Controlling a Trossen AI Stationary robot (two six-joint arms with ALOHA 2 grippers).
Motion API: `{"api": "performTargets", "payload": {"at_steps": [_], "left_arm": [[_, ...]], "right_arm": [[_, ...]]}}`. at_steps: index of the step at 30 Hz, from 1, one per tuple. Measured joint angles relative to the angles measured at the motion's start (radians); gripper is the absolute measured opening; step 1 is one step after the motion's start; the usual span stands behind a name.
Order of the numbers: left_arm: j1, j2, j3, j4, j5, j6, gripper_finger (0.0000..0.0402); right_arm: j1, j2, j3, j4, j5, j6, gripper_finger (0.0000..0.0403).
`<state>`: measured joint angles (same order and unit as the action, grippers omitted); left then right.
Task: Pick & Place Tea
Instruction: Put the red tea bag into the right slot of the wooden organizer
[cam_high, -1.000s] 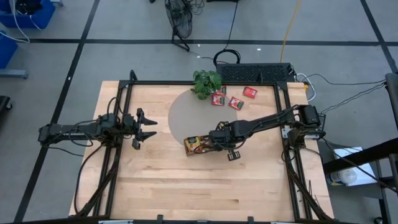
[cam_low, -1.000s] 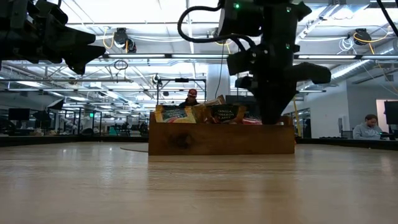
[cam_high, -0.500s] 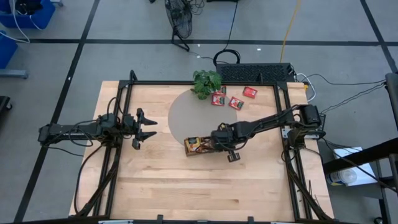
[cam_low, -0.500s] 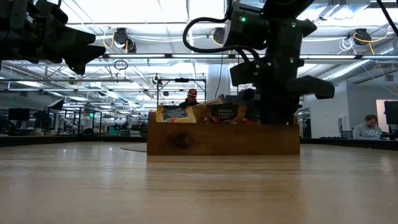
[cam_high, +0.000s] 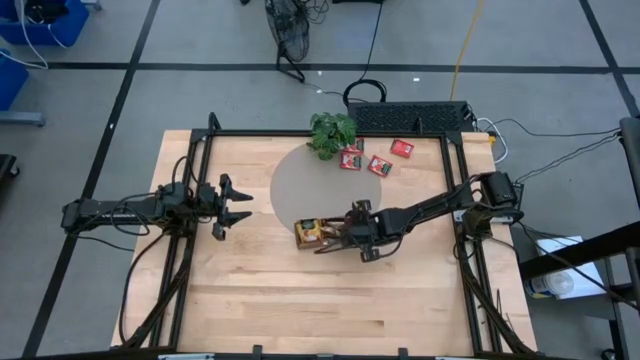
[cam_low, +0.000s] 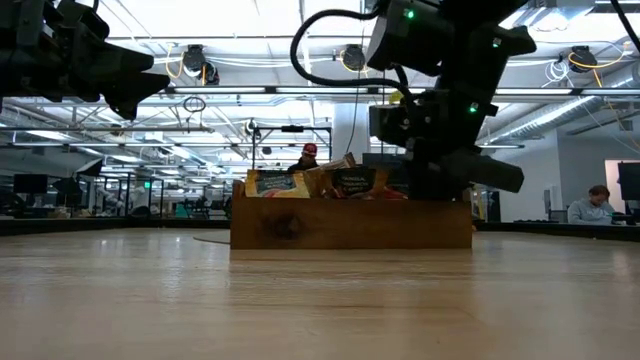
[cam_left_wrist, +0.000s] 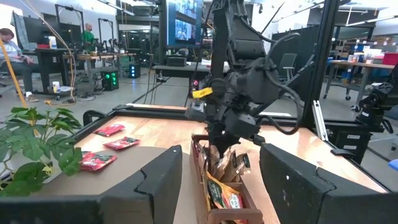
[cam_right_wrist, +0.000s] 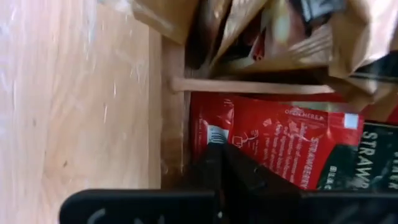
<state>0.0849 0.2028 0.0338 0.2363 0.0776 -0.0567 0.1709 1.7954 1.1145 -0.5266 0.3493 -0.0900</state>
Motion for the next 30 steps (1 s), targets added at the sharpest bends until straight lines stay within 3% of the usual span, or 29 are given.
{"api": "performTargets", "payload": {"at_steps": [8, 15, 24, 30], "left_arm": [[0.000, 0.000, 0.000, 0.000, 0.000, 0.000, 0.0214], [0.000, 0.000, 0.000, 0.000, 0.000, 0.000, 0.0214], [0.000, 0.000, 0.000, 0.000, 0.000, 0.000, 0.0214], [0.000, 0.000, 0.000, 0.000, 0.000, 0.000, 0.0214]], "right_arm": [[0.024, 0.000, 0.000, 0.049, 0.061, 0.000, 0.0000], [0.031, 0.000, 0.001, 0.053, 0.225, 0.004, 0.0000], [0.052, -0.005, 0.001, 0.081, 0.231, -0.010, 0.0000], [0.068, -0.077, 0.002, 0.089, 0.258, -0.009, 0.0000]]}}
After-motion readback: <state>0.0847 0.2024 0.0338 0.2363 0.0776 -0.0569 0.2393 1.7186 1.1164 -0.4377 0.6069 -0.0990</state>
